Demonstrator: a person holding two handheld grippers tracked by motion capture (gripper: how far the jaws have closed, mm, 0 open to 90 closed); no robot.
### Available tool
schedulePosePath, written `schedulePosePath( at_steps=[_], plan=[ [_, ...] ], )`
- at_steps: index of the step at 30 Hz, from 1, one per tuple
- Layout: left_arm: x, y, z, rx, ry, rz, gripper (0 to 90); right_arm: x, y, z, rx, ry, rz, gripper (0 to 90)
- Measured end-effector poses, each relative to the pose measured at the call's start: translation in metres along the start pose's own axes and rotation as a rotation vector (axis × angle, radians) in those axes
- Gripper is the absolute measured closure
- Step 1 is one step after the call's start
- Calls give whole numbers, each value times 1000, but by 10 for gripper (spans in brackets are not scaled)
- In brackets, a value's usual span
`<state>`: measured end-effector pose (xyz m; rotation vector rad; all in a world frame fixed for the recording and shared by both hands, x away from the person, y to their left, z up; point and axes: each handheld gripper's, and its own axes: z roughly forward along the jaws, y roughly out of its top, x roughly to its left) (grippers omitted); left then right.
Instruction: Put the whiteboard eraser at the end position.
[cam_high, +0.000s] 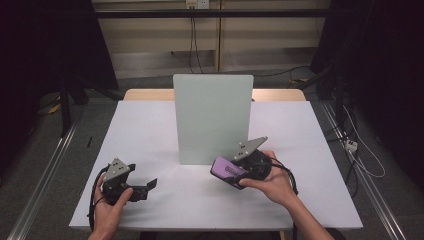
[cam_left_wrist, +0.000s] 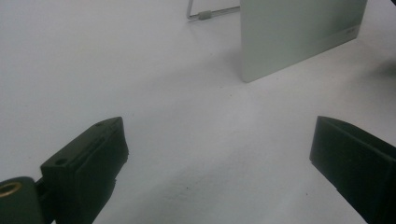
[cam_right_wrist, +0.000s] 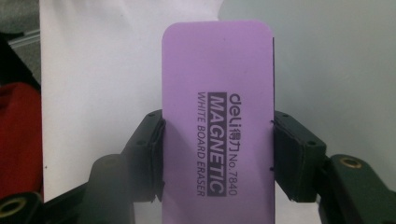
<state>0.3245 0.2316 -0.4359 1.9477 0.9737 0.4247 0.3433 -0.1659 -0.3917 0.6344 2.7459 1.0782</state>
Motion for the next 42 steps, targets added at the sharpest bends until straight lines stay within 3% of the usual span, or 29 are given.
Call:
schedulePosePath(
  at_steps=[16,42],
  plan=[
    [1,-3,1,0,-9,-25,39,13,13,16,78,70,-54,417],
    [-1,-1,1,9,-9,3,39,21,21,39,176,117,-100,417]
  ],
)
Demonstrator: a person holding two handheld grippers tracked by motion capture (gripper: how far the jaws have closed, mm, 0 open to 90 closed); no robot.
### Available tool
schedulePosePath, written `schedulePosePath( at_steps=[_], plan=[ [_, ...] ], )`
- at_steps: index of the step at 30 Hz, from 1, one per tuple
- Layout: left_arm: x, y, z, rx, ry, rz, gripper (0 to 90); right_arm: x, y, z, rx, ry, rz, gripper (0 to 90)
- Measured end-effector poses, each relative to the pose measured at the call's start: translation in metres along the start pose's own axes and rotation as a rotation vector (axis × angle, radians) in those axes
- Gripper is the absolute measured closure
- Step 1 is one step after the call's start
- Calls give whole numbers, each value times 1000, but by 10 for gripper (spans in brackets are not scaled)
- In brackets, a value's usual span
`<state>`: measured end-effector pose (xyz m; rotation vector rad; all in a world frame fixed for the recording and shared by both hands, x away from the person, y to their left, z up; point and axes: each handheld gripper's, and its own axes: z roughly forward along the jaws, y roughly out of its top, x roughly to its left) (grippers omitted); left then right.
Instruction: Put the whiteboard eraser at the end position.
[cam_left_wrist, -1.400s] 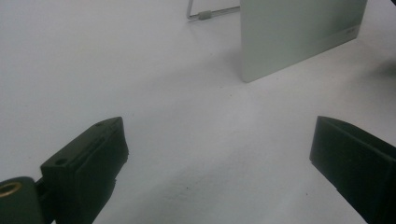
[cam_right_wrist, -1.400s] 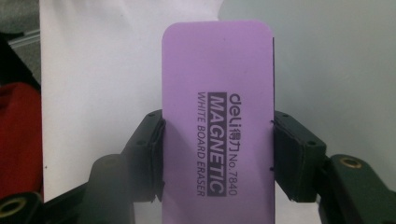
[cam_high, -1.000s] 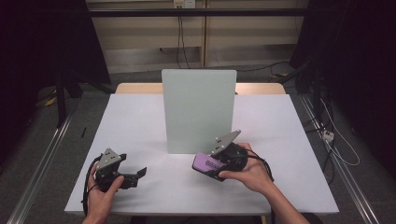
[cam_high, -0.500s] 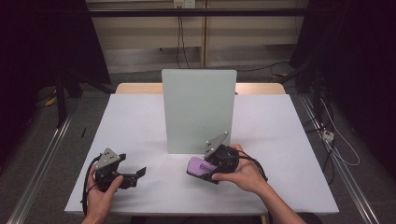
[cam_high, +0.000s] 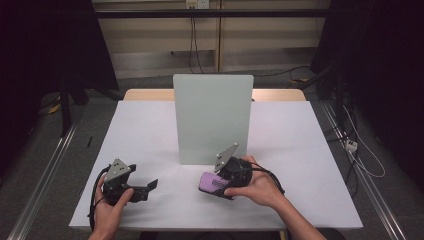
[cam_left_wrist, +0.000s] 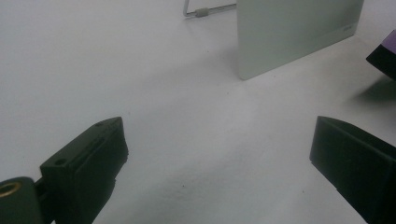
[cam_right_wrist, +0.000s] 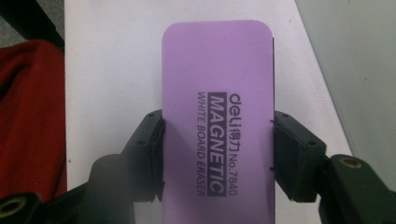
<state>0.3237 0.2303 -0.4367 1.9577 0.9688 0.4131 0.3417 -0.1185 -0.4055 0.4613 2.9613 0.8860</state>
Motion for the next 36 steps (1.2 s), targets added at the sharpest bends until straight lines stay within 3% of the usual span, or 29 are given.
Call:
schedulePosePath(
  at_steps=[21,36],
  plan=[
    [0,0,-3,-7,1,-5,39,1,0,15,95,-11,-10,417],
    [1,-1,-3,-16,2,-7,40,0,0,22,93,-22,23,415]
  ],
)
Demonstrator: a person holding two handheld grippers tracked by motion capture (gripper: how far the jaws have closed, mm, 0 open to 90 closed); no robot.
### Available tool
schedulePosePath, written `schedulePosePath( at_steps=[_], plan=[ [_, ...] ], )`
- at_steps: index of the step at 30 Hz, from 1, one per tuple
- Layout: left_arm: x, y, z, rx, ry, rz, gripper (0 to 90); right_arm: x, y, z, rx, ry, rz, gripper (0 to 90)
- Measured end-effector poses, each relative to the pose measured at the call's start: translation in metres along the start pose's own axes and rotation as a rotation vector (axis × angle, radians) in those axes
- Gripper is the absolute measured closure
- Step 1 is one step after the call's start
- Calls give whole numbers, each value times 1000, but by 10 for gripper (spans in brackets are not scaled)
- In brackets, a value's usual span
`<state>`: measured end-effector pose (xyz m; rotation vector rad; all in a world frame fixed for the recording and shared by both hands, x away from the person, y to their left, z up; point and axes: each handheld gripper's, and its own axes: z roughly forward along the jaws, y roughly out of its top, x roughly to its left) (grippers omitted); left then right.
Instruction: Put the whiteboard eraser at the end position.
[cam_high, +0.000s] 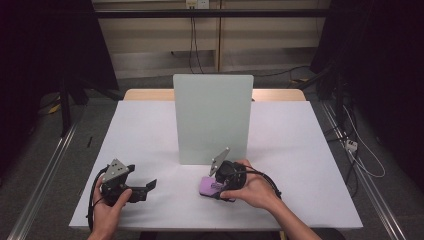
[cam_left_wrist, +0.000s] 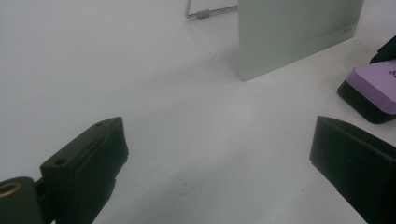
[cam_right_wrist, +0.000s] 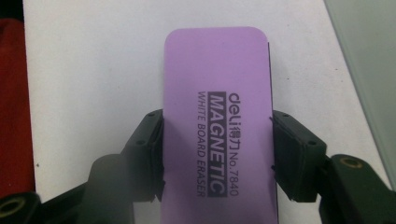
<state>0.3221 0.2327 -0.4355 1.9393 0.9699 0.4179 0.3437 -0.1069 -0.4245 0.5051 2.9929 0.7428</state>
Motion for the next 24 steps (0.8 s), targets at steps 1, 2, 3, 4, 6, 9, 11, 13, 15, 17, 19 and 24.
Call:
schedulePosePath(
  at_steps=[1,2,3,4,6,9,11,13,15,17,19,24],
  plan=[
    [0,0,0,3,0,4,40,0,0,0,-1,-2,6,415],
    [0,0,0,6,0,4,40,-1,0,0,-3,0,2,415],
    [0,0,0,6,1,3,40,-1,0,0,-3,1,3,415],
    [0,0,0,3,-2,0,40,-1,0,1,-5,1,2,415],
    [0,0,0,6,0,1,40,-1,-1,1,-13,5,8,415],
    [-1,0,0,10,2,2,40,-1,-2,1,-20,-2,8,415],
    [-1,0,1,12,2,3,40,-1,-2,1,-23,-7,11,415],
    [-1,0,1,7,0,0,40,-3,-2,1,-28,-7,11,415],
    [-1,0,2,5,0,0,40,-3,-2,1,-30,-3,13,415],
    [-1,1,2,11,2,-2,40,-3,-3,1,-33,-6,13,415],
    [-1,1,2,16,2,4,40,-3,-3,2,-40,-7,12,415],
    [-1,1,3,22,2,2,40,-3,-5,2,-55,-2,22,413]
  ],
)
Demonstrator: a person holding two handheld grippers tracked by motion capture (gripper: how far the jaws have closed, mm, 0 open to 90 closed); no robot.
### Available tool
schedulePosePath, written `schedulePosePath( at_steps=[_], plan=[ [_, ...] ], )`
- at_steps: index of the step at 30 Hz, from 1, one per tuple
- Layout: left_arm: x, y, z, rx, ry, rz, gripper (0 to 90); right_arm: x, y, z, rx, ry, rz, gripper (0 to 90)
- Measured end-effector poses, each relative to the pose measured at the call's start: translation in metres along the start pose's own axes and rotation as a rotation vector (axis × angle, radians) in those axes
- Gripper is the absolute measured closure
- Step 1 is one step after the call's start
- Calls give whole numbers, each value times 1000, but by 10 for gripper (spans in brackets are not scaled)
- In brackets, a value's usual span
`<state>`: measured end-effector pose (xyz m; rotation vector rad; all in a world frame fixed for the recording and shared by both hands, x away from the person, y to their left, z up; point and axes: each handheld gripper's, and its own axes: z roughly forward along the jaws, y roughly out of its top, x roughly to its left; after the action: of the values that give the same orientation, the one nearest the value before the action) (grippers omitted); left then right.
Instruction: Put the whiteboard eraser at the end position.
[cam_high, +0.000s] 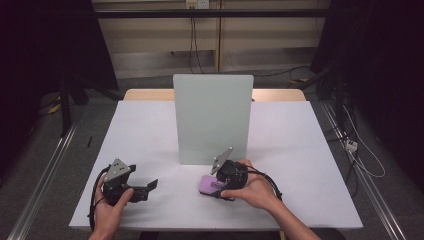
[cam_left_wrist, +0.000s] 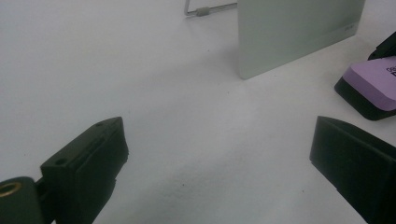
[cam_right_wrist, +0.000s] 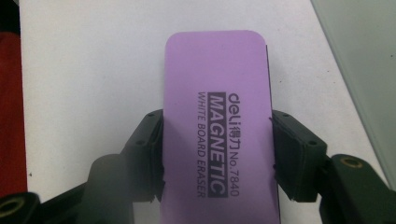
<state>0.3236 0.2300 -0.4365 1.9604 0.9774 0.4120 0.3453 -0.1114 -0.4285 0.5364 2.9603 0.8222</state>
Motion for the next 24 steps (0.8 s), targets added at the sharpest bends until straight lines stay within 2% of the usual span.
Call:
schedulePosePath(
  at_steps=[5,7,12,15,17,20,22,24],
  plan=[
    [0,0,0,-4,-1,-3,40,-2,-1,0,-9,10,10,392],
    [0,0,0,-1,-1,0,40,-3,-1,0,-18,29,17,367],
    [1,0,-1,-9,-1,-9,40,-3,-1,1,-17,16,37,240],
    [1,-1,-1,-9,-3,-10,40,-4,-1,0,-43,45,56,205],
    [1,-1,-1,-10,-4,-10,40,-5,-1,-1,-48,25,58,140],
    [1,0,-1,-9,-4,-8,40,-6,-2,-2,-59,19,74,138],
    [1,0,-1,-11,-5,-5,40,-7,-2,-4,-73,-2,88,135],
    [0,-1,-1,-13,-9,-2,40,-8,-3,-7,-100,-3,109,99]
  ],
)
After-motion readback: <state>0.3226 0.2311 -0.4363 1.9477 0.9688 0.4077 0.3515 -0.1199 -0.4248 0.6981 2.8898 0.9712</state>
